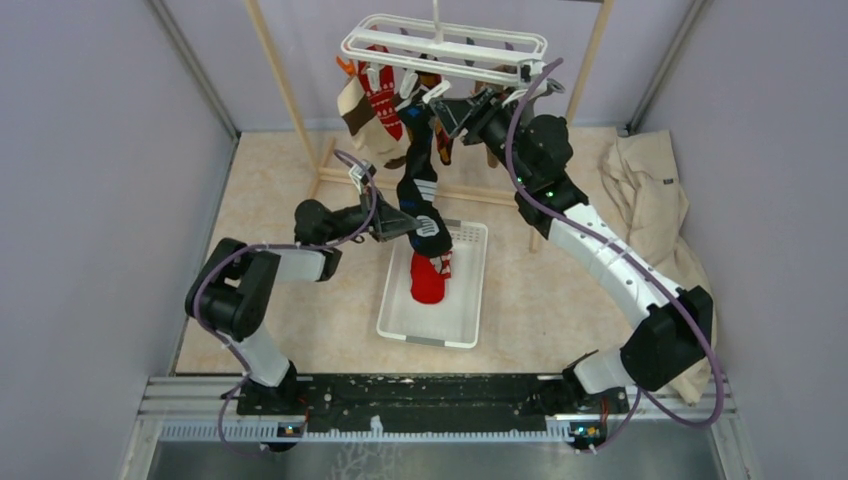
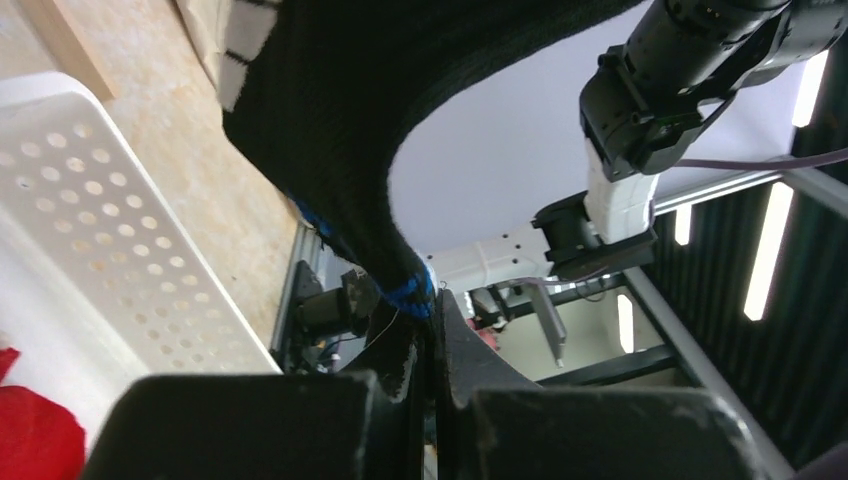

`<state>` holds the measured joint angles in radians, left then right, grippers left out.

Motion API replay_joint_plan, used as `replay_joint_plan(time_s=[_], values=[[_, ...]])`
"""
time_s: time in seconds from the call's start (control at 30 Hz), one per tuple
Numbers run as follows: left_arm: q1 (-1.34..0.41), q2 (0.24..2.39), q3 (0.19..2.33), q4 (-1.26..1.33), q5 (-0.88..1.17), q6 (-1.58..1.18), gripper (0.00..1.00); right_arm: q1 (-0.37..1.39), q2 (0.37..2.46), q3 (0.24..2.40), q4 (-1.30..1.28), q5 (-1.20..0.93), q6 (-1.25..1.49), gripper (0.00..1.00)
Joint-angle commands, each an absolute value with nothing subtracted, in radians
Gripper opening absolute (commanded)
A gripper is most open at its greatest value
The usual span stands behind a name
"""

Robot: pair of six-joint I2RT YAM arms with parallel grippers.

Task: Remove the socks clipped to the hanger
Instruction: Remove the sock from the hanger.

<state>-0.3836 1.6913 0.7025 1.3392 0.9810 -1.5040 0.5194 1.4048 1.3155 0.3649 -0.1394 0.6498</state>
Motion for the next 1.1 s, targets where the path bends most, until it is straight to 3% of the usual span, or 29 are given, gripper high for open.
replay_joint_plan(time_s=[0.0,1.07], values=[[-0.378,1.777,0.685,1.715,0.976,-1.766,0.01,0.509,1.419,1.299,0.503,-0.106,0.658,0.51],[-0.391,1.920,0.716,1.789,0.959,-1.875,0.01,0.491,1.535,1.323,0.616,-0.122,0.654,0.51]])
